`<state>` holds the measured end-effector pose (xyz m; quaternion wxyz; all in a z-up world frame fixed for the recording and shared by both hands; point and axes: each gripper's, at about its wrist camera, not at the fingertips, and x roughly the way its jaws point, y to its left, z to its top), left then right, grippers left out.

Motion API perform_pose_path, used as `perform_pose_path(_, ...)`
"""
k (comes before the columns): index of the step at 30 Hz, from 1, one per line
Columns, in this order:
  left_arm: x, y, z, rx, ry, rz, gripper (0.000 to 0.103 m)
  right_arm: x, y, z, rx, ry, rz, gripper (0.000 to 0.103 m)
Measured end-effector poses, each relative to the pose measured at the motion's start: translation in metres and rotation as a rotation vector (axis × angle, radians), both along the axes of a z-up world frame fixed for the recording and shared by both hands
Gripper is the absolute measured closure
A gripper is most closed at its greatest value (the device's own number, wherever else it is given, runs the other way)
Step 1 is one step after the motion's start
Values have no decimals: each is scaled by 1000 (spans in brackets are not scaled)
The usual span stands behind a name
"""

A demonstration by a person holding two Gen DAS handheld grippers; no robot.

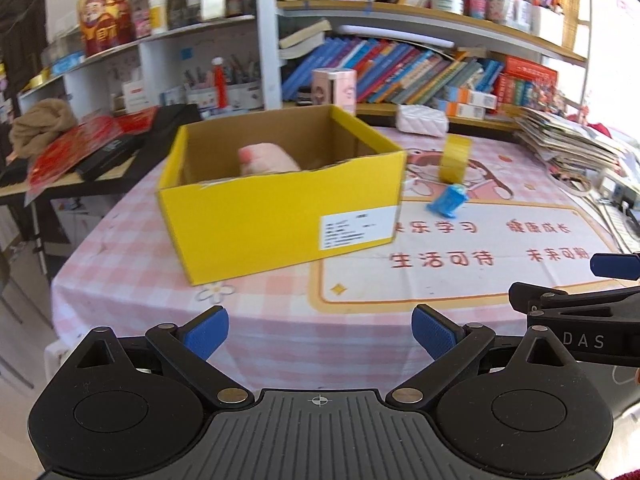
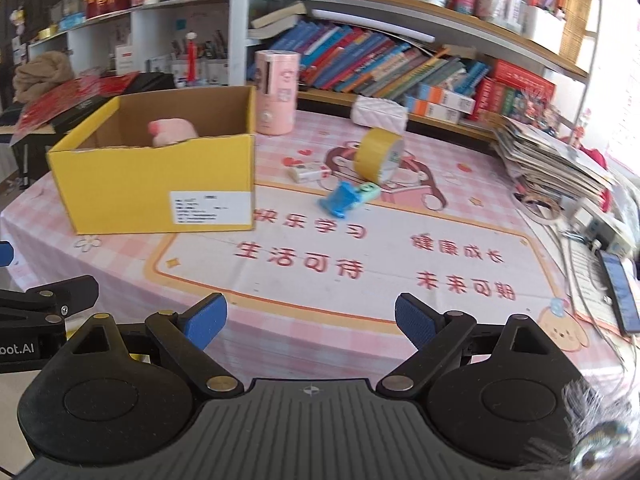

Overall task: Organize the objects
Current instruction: 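Withdraw both grippers from the box toward the tape and blue toy, then grasp the blue toy with the left gripper while the right gripper grasps the yellow tape roll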

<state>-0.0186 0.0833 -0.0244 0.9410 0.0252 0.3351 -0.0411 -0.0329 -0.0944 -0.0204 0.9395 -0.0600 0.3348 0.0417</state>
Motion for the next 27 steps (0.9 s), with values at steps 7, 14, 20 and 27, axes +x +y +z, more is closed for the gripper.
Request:
perform_pose_path(7,16,-26,-2,2,7,-71,3,5,-28,-1,-2,5,-78,12)
perform_pose_path(14,37,-57,-3,1,10,-117,3,22,-55,-1,-14,9,-118,11)
perform_pose_path(20,59,-77,-2,1,8,-109,3,49,-75,0,-12,19,-120,11)
perform_pose_path(27,86,-98,-4,3,15,-76,3,84,-91,0,-20,29,-74,11)
